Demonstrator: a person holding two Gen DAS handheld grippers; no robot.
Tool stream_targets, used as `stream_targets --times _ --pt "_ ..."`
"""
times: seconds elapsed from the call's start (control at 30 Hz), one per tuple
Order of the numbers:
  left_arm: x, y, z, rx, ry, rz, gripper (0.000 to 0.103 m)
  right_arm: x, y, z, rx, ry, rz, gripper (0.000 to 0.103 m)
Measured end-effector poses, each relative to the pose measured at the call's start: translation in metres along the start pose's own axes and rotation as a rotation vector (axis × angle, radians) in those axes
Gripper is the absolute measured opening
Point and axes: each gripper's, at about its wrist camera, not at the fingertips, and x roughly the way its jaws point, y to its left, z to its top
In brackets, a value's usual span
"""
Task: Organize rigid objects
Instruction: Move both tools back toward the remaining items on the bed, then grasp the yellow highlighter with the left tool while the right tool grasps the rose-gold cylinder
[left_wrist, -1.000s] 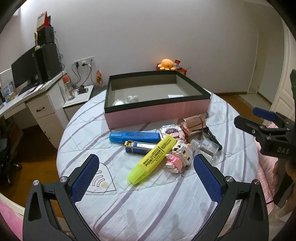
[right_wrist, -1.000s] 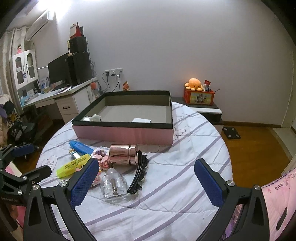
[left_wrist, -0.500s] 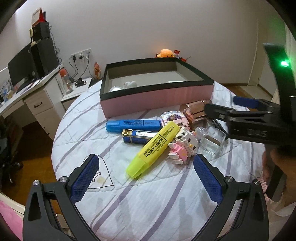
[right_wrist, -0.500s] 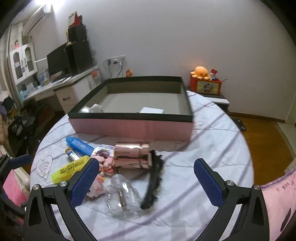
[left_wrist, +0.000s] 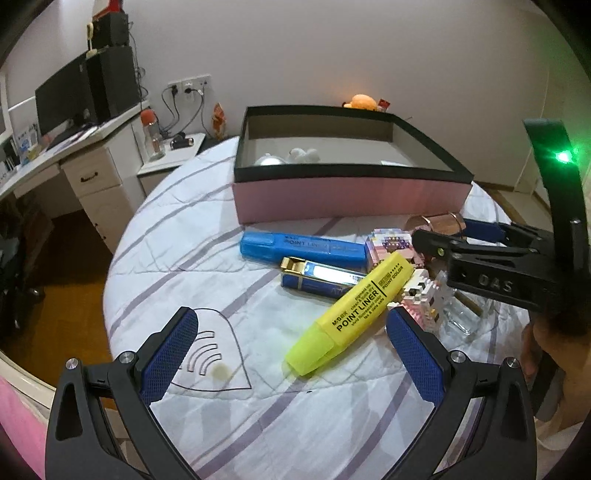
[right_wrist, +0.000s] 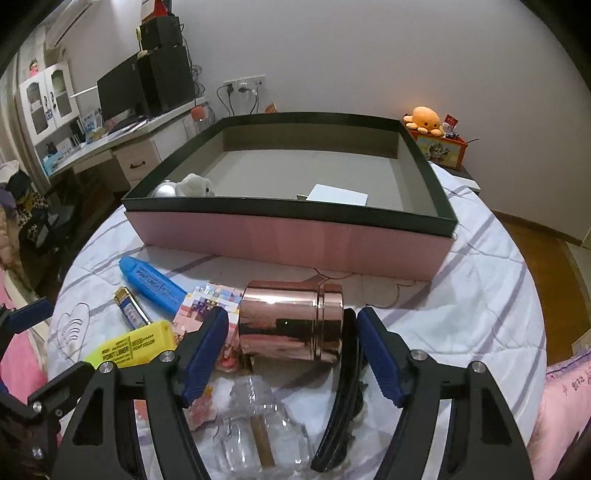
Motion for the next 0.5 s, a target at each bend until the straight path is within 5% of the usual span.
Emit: stream_targets --times 0.03,0.5 --pt "0.002 -0.001 0.0 0.003 0.006 -0.004 0.103 0.001 -0.002 0.001 0.002 -0.009 0.004 0.055" --pt "0.014 0.008 -0.013 0.078 0.04 -0.023 0.103 -0.029 -0.025 0.003 0.048 -0.066 0.072 0.055"
